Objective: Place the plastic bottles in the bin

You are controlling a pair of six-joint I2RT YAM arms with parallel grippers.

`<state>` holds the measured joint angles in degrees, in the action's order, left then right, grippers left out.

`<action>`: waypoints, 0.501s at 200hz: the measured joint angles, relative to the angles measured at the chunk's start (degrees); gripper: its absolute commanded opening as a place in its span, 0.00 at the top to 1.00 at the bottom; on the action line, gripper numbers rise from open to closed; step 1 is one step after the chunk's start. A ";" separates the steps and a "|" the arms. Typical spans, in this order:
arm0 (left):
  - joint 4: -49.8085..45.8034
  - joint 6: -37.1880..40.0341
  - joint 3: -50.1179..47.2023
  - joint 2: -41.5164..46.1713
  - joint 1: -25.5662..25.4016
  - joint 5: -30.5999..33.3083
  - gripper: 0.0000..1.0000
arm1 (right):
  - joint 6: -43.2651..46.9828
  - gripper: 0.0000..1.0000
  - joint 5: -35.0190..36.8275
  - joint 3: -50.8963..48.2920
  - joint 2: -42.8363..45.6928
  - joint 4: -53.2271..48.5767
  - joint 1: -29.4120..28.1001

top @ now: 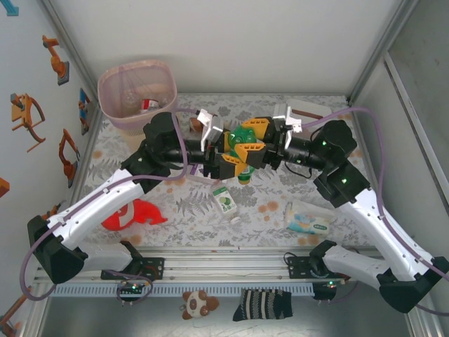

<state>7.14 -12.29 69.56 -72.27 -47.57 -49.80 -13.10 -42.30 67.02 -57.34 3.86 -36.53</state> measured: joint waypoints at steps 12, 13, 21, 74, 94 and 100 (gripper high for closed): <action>0.17 0.07 0.00 0.00 -0.09 -0.09 0.39 | 0.28 0.60 0.26 0.00 0.02 -0.26 -0.02; 0.22 0.13 0.00 0.00 -0.09 -0.13 0.39 | 0.28 0.60 0.28 0.00 0.02 -0.26 -0.04; 0.26 0.15 0.00 0.00 -0.09 -0.17 0.42 | 0.37 0.60 0.33 0.00 0.04 -0.37 -0.04; 0.81 0.17 0.00 -0.02 -0.09 -0.22 0.48 | 0.96 0.54 0.81 0.00 0.28 -0.48 -0.15; 0.81 0.20 0.00 -0.02 -0.09 -0.20 0.49 | 1.14 0.35 1.16 0.00 0.44 -0.68 -0.28; 0.81 0.31 0.00 0.00 -0.09 -0.17 0.49 | 1.22 0.33 1.25 0.00 0.50 -0.87 -0.33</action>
<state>7.94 -11.99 69.56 -72.27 -47.66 -49.98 -11.88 -41.06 67.02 -56.84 2.98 -36.86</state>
